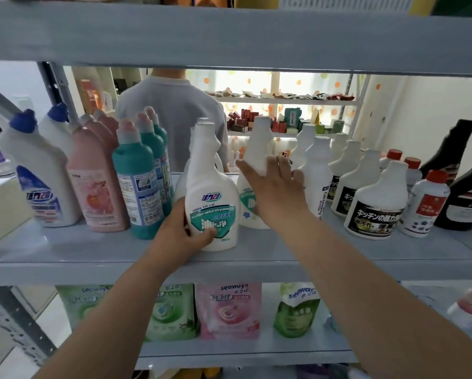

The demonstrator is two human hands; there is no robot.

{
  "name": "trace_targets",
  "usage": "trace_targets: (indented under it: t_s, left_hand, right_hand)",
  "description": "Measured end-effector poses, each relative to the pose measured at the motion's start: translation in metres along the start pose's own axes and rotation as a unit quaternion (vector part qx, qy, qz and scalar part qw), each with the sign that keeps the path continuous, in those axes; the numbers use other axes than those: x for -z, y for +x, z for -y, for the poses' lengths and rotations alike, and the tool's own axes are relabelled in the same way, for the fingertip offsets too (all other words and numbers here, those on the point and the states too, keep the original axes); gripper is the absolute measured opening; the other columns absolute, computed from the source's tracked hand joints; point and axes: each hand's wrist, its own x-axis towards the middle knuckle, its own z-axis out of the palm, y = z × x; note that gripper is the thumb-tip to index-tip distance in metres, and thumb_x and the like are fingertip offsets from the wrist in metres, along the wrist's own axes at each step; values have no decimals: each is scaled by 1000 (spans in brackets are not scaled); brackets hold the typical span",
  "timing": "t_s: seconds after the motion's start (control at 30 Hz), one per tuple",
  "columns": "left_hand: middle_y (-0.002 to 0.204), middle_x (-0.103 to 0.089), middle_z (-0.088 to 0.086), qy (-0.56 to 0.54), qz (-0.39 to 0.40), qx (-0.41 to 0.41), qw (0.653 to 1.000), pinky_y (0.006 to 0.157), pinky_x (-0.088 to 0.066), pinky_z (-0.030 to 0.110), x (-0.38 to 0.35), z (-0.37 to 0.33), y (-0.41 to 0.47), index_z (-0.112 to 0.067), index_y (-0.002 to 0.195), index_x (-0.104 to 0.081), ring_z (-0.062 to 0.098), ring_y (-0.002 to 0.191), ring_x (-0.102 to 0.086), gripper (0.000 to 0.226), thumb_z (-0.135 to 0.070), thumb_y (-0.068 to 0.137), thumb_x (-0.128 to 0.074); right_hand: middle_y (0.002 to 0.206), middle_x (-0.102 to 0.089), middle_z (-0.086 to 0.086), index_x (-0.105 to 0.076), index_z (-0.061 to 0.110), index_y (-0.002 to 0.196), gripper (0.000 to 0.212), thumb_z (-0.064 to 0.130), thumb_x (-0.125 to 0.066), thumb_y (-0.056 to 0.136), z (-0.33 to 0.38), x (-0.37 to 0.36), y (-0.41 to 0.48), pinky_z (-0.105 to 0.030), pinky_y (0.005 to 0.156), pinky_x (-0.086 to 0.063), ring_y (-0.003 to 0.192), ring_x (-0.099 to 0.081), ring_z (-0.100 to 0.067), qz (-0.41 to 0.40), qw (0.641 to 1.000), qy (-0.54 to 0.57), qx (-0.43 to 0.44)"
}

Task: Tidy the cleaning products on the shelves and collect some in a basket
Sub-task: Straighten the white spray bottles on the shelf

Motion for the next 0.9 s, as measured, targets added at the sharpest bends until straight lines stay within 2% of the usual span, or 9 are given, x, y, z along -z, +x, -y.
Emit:
trace_targets:
  t_s: [0.1, 0.23, 0.47, 0.63, 0.67, 0.7, 0.77, 0.83, 0.9]
  left_hand:
    - [109, -66, -36, -8, 7, -2, 1000, 73, -49, 6, 1, 3, 0, -61, 112, -46, -12, 100, -64, 60, -34, 77, -87]
    - [111, -69, -30, -32, 18, 6, 999, 85, -55, 25, 1, 9, 3, -59, 116, -47, -5, 101, -67, 61, -38, 74, -87]
    - [113, -69, -29, -38, 21, 0, 999, 86, -55, 23, 0, 11, 4, -55, 119, -47, -4, 103, -67, 62, -33, 78, -87]
    - [113, -69, -29, -35, 20, 8, 999, 87, -55, 21, 1, 9, 3, -55, 119, -47, -5, 104, -67, 62, -29, 79, -88]
    - [113, -70, -29, -35, 20, 10, 999, 87, -55, 21, 2, 9, 3, -54, 120, -47, -5, 104, -67, 63, -29, 79, -88]
    - [112, -70, -28, -35, 19, 13, 999, 86, -55, 20, 3, 9, 3, -52, 121, -48, -5, 103, -67, 62, -29, 79, -87]
    - [108, -70, -31, -32, 17, 21, 999, 83, -52, 16, 3, 8, 3, -48, 119, -50, -9, 100, -66, 57, -32, 79, -87]
    - [104, -69, -35, -28, 15, 25, 999, 77, -50, 9, 4, 6, 2, -46, 117, -52, -14, 97, -64, 51, -37, 79, -86]
    - [102, -67, -41, -22, 14, 22, 999, 69, -48, 2, 5, 4, 1, -46, 113, -54, -18, 95, -62, 45, -40, 81, -84]
  right_hand:
    - [157, -22, -20, -15, 39, 160, 91, 25, -73, 92, 0, -10, 24, -53, 116, -29, 145, -22, -42, 0, 1000, 12, -7]
    - [159, -20, -21, -16, 37, 160, 94, 21, -76, 90, -2, -24, 52, -55, 118, -31, 145, -27, -42, 11, 1000, 19, -9]
    - [162, -13, -25, -16, 35, 160, 93, 17, -76, 91, -6, -48, 76, -61, 120, -27, 152, -15, -46, 15, 1000, 17, -6]
    - [171, 11, -19, -5, 42, 163, 96, 13, -69, 97, -5, -54, 75, -60, 124, -10, 157, 9, -46, 28, 998, 64, -5]
    - [172, 10, -16, -4, 41, 164, 96, 13, -68, 98, -4, -52, 68, -59, 125, -9, 157, 10, -44, 21, 996, 83, -12]
    - [173, 2, -15, -8, 39, 164, 93, 12, -68, 98, -1, -50, 59, -58, 125, -12, 158, 5, -43, 4, 994, 110, -20]
    - [166, -28, -16, -30, 29, 161, 76, 10, -67, 96, 3, -47, 30, -56, 121, -31, 155, -24, -42, -36, 981, 185, -40]
    - [146, -56, -13, -51, 20, 146, 50, 15, -61, 98, 4, -50, -7, -45, 102, -51, 132, -55, -34, -43, 967, 242, -64]
    - [132, -64, -9, -58, 19, 138, 37, 26, -53, 102, 3, -53, -42, -37, 88, -52, 114, -63, -29, 7, 969, 238, -70]
